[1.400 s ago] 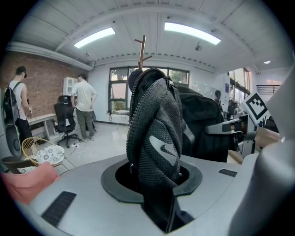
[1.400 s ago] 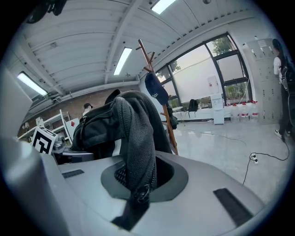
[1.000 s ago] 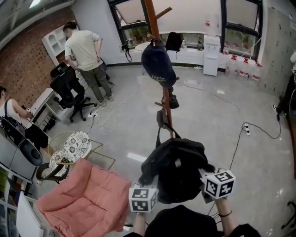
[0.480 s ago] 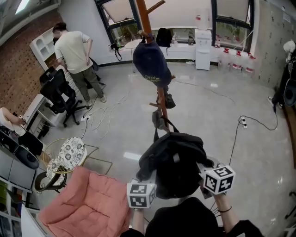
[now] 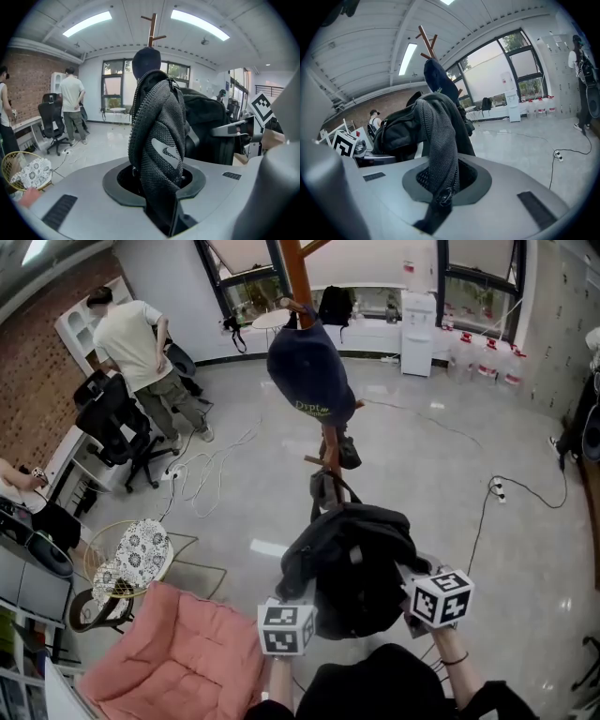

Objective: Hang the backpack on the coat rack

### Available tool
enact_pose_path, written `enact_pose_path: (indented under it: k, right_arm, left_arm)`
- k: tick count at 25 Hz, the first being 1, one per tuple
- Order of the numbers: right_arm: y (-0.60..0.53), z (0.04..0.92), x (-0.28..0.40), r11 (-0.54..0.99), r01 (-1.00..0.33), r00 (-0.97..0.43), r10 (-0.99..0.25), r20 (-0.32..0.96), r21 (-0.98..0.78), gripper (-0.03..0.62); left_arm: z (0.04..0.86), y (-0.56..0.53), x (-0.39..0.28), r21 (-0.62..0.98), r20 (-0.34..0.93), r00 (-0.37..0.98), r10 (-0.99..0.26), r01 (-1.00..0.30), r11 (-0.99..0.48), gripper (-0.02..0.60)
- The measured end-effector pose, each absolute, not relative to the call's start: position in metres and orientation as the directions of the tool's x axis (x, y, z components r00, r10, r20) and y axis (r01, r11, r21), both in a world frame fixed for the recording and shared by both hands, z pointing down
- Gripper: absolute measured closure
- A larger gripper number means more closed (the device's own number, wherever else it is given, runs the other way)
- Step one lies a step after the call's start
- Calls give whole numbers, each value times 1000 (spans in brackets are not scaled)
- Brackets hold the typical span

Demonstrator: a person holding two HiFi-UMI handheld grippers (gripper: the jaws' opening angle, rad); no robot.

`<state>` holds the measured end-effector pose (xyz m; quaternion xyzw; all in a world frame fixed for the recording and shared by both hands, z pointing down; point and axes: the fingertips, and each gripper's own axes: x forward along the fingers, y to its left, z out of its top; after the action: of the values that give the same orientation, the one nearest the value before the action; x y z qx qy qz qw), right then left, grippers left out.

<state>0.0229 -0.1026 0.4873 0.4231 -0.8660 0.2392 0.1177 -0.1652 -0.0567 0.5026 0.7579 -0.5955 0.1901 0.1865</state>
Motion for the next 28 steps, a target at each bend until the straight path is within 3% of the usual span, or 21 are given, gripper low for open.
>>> enact_pose_path:
  k: [28]
  right_arm:
    - [-261,559,5,527,-770,-636,-594,493,-358,569]
  left_arm:
    - [579,-206,-180,132,637,198,-745,-980,-148,453]
